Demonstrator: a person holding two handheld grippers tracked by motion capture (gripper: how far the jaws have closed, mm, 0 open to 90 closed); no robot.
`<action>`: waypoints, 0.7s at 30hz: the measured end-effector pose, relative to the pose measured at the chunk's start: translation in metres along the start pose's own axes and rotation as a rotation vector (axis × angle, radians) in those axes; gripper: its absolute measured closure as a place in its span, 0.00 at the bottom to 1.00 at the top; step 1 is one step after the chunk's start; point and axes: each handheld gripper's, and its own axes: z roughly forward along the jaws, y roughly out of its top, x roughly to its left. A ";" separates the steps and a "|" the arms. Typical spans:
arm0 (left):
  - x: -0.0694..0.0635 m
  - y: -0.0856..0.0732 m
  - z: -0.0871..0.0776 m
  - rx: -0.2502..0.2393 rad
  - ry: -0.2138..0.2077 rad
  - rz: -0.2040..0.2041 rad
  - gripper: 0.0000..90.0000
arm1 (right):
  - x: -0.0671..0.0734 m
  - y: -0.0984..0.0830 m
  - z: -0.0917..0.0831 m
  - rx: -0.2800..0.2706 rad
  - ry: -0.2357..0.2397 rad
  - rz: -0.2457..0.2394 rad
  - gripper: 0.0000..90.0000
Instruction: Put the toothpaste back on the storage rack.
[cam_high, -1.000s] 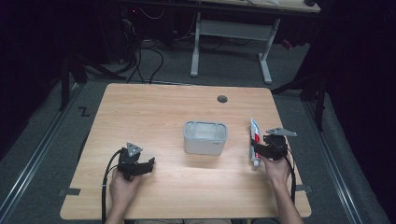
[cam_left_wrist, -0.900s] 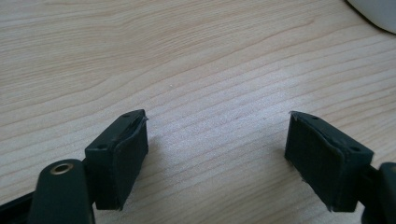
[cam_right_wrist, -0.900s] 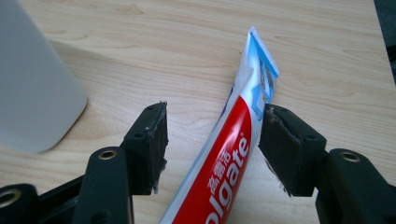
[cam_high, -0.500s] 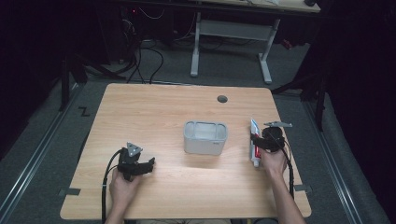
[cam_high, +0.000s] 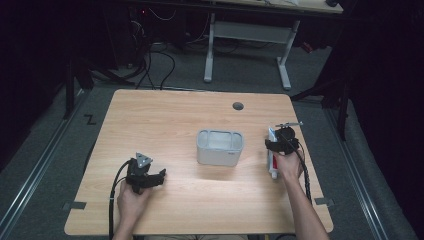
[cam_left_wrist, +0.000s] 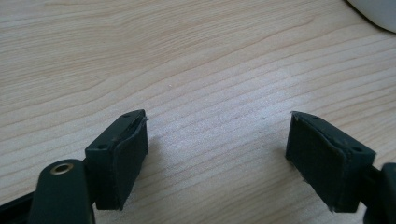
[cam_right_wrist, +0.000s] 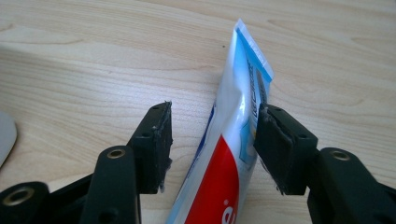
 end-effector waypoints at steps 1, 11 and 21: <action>0.000 0.000 0.000 0.000 0.000 0.000 0.24 | -0.004 0.001 0.004 0.019 0.003 0.022 0.51; 0.000 0.000 0.000 0.000 -0.001 0.000 0.24 | -0.011 0.003 0.015 0.076 0.014 0.043 0.52; 0.000 0.000 0.000 0.000 0.000 0.001 0.24 | -0.015 -0.001 0.025 0.133 0.049 0.068 0.59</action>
